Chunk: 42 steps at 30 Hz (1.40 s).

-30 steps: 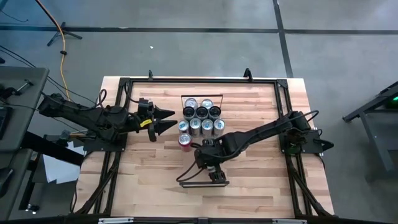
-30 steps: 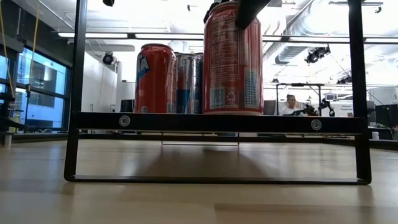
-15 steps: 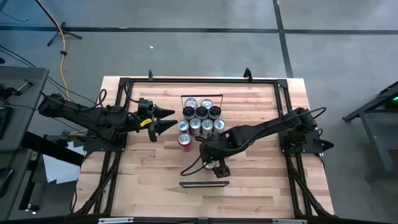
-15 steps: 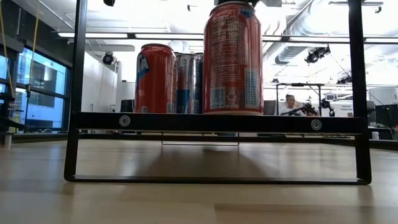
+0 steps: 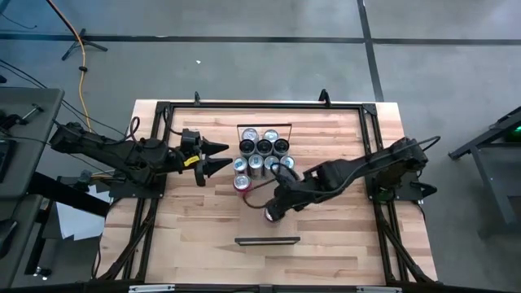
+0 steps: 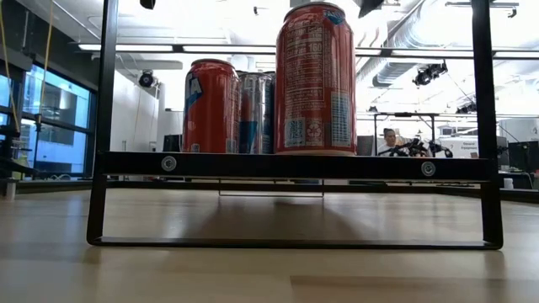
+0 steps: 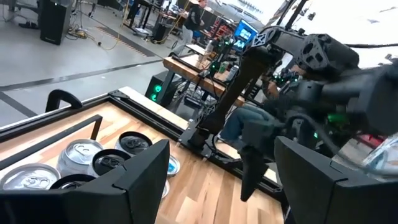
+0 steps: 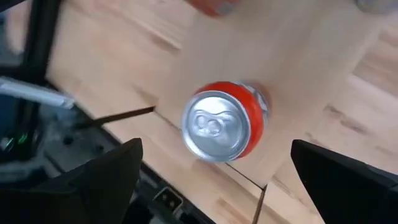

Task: Place canned beverage on shelf
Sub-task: Put the red soda can on the shelf aligned with the other red soda can

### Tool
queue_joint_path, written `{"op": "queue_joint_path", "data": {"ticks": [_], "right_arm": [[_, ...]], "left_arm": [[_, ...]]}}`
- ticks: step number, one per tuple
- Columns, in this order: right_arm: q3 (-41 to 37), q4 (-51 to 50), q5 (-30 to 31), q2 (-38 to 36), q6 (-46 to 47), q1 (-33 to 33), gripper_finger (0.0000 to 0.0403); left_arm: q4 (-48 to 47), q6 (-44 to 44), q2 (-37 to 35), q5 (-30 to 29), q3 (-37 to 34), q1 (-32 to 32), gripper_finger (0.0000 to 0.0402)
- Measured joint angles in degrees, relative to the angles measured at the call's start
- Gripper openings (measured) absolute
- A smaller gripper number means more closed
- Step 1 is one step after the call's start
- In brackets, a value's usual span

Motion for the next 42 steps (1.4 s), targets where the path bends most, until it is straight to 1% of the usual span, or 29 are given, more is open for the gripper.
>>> {"op": "queue_joint_path", "data": {"ticks": [3,7,9,16,24,27,29,31,34,37,40,42], "right_arm": [[-0.1,-0.2,1.1,2.3,5.6,0.1,0.0397],[0.0,0.9,1.6,4.9,8.9,0.1,0.0397],[0.0,0.8,2.1,6.0,10.3,0.0,0.0397],[0.0,1.4,0.8,8.6,12.1,-0.1,0.0397],[0.0,1.2,1.4,10.3,12.1,0.0,0.0396],[0.0,0.0,1.6,10.4,12.1,0.1,0.0382],[0.0,-0.8,2.0,10.4,12.1,0.1,0.0361],[0.0,-1.5,1.9,10.4,12.0,0.1,0.0331],[0.0,-1.5,1.8,10.4,10.6,0.1,0.0292],[0.0,-1.5,1.6,10.2,6.4,-0.1,0.0291],[-0.1,-1.6,0.8,9.6,-2.1,-1.0,0.0291],[-0.2,-1.1,-0.7,8.5,-10.5,-2.4,0.0291]], "left_arm": [[-0.6,0.0,0.0,0.2,0.0,0.0,0.0255],[-2.0,0.1,0.0,3.2,0.0,0.0,0.0255],[-2.6,0.1,0.0,3.6,0.0,0.0,0.0255],[-4.5,-0.3,0.0,6.3,0.0,0.0,0.0255],[-5.9,-0.5,0.0,6.5,0.0,0.0,0.0255],[-6.0,-0.5,0.0,6.5,0.0,0.0,0.0255],[-6.2,-0.5,0.0,6.5,0.0,0.0,0.0255],[-6.1,-0.5,0.0,6.4,0.0,0.0,0.0255],[-6.2,-0.5,0.0,5.9,0.0,0.0,0.0255],[-6.2,-0.4,0.0,5.7,0.0,0.0,0.0255],[-6.5,-0.3,0.0,4.4,0.0,0.0,0.0255],[-6.6,-0.3,0.0,3.2,0.0,0.0,0.0255]]}}
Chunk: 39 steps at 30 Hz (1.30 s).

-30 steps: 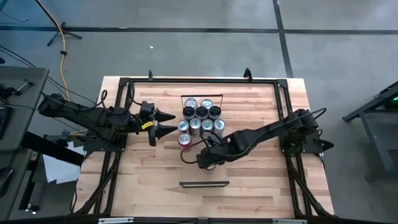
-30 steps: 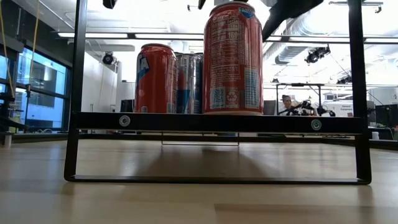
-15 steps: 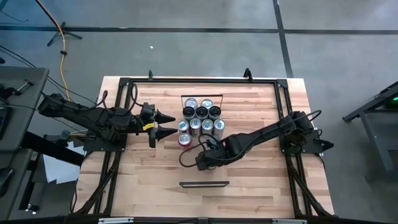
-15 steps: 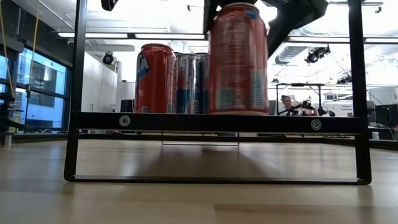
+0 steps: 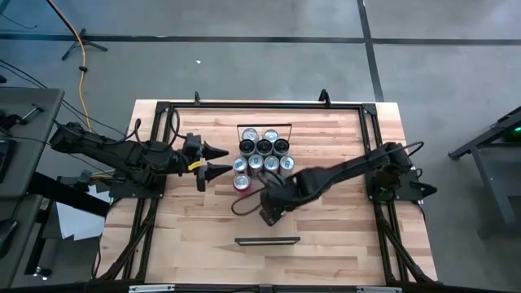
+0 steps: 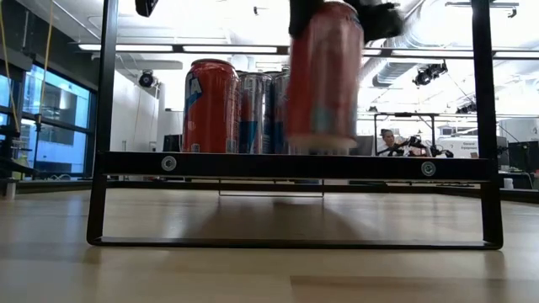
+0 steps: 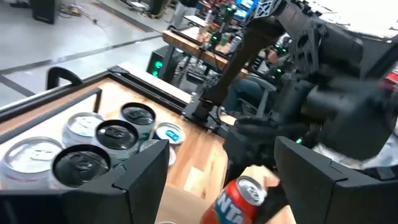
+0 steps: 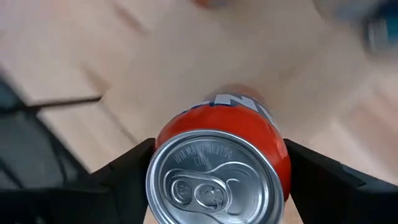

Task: Place canned beverage on shelf
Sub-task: Put the red soda can on the shelf aligned with the other red soda can

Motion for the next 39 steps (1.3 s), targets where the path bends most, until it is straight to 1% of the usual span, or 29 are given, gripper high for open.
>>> {"op": "queue_joint_path", "data": {"ticks": [5,8,11,14,17,21,24,30,35,39], "right_arm": [[0.1,3.7,-7.2,-2.3,-26.3,-3.6,0.0291],[0.1,3.4,-12.6,-2.4,-40.3,-5.4,0.0291],[0.1,2.4,-13.4,-2.4,-50.8,-6.7,0.0291],[0.1,1.6,-11.6,-2.4,-58.0,-8.0,0.0291],[0.1,0.5,-9.1,-2.4,-61.0,-8.9,0.0291],[0.1,-2.3,-7.9,-2.3,-62.6,-9.4,0.0291],[0.1,-3.9,-8.0,-2.0,-62.9,-9.4,0.0291],[0.1,-2.8,-7.7,-1.3,-63.4,-9.4,0.0291],[0.1,-2.8,-7.7,-1.2,-63.2,-9.5,0.0328],[0.1,-2.9,-7.7,-1.2,-62.8,-9.5,0.0336]], "left_arm": [[0.0,0.4,0.0,-2.4,0.0,0.0,0.0255],[0.0,0.3,0.0,-3.0,0.0,0.0,0.0255],[0.0,-0.2,0.0,-4.0,0.0,0.0,0.0255],[0.0,-0.6,0.0,-5.4,0.0,0.0,0.0255],[0.0,-1.9,0.0,-7.5,0.0,0.0,0.0255],[0.0,-2.2,0.0,-9.4,0.0,0.0,0.0255],[0.0,-2.8,0.0,-9.6,0.0,0.0,0.0255],[-0.4,-2.7,0.0,-9.9,0.0,0.0,0.0255],[-0.4,-2.7,0.0,-10.4,0.0,0.0,0.0255],[-0.5,-2.7,0.0,-10.4,0.0,0.0,0.0255]]}}
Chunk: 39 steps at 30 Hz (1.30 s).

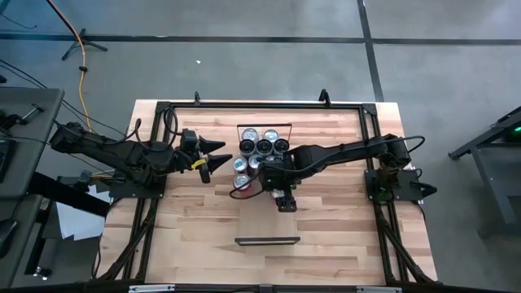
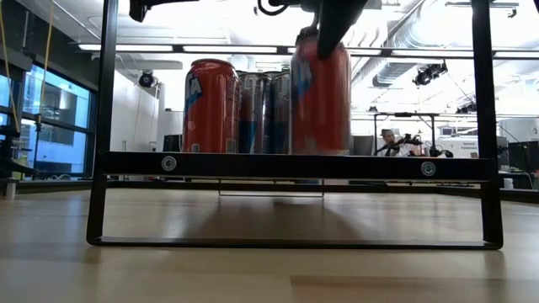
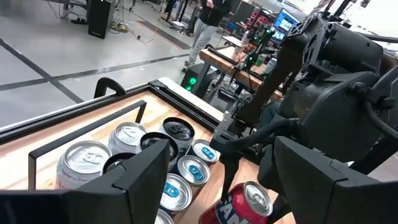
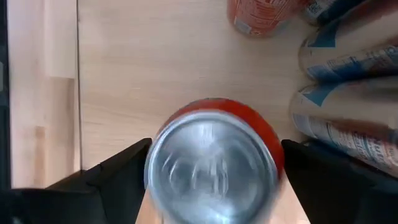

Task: Place canned beverage on shelf
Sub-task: Put the red soda can on the shelf aligned with the other red soda can

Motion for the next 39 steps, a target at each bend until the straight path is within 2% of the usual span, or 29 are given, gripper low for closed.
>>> {"op": "queue_joint_path", "data": {"ticks": [15,27,32,37,39], "right_arm": [[0.0,2.5,0.0,-0.5,2.5,-0.7,0.0338],[0.0,4.8,0.4,-6.7,4.6,-0.9,0.0333],[0.0,2.6,6.5,-11.4,8.3,2.0,0.0309],[-0.3,-3.4,15.1,-15.6,10.7,6.0,0.0274],[-3.4,-4.1,16.9,-18.5,12.5,7.3,0.0251]], "left_arm": [[-3.3,-0.3,0.0,0.0,0.0,0.0,0.0255],[-1.5,1.1,0.0,-0.1,0.0,0.0,0.0255],[-1.3,1.2,-0.5,0.7,0.0,0.0,0.0255],[0.9,4.3,-1.9,5.9,0.0,0.0,0.0255],[0.5,5.6,-3.5,8.4,0.0,0.0,0.0255]]}}
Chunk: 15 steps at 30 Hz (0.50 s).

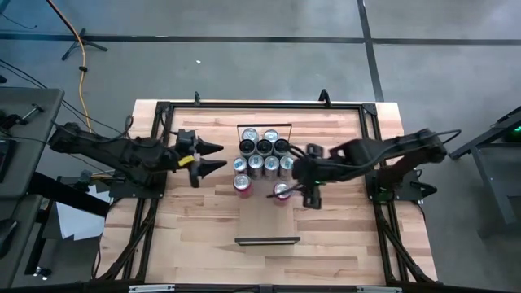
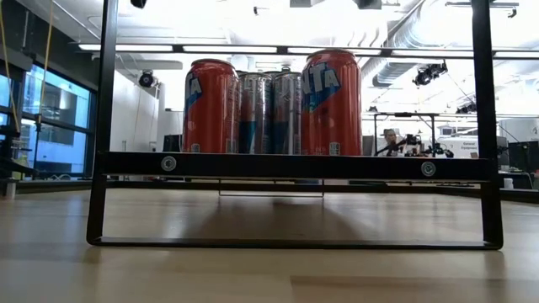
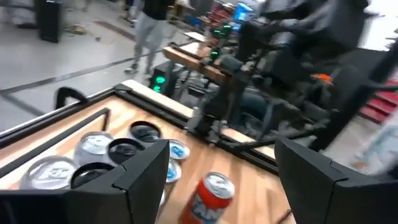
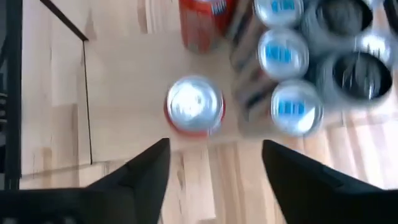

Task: Place canned beverage on shelf
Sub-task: Put the red soda can on the shelf aligned with the other red soda can

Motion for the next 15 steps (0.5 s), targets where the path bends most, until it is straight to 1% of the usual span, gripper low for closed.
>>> {"op": "queue_joint_path", "data": {"ticks": [2,4,6,9,12,14,15], "right_arm": [[-5.7,1.4,0.6,-4.0,3.4,1.3,0.0225],[-13.2,5.4,0.7,-9.0,8.1,2.6,0.0196],[-21.1,11.2,0.7,-14.4,13.8,4.0,0.0166],[-31.3,23.1,1.1,-21.7,20.7,5.4,0.0119],[-38.6,36.4,2.1,-26.8,22.6,5.2,0.0069],[-41.4,44.8,2.5,-28.9,22.1,4.6,0.0032],[-42.3,47.6,2.5,-29.6,21.2,4.1,0.0017]], "left_arm": [[-0.2,0.4,-1.8,1.4,0.0,0.0,0.0255],[-0.6,0.8,-3.8,1.7,0.0,0.0,0.0255],[-0.3,2.4,-5.6,1.6,0.0,0.0,0.0255],[-0.3,5.7,-7.6,0.5,-0.2,0.0,0.0255],[1.1,9.3,-9.3,-0.3,-2.2,0.0,0.0254],[3.3,10.8,-10.5,-0.3,-4.8,0.0,0.0247],[5.8,11.6,-11.1,-0.3,-6.7,0.0,0.024]]}}
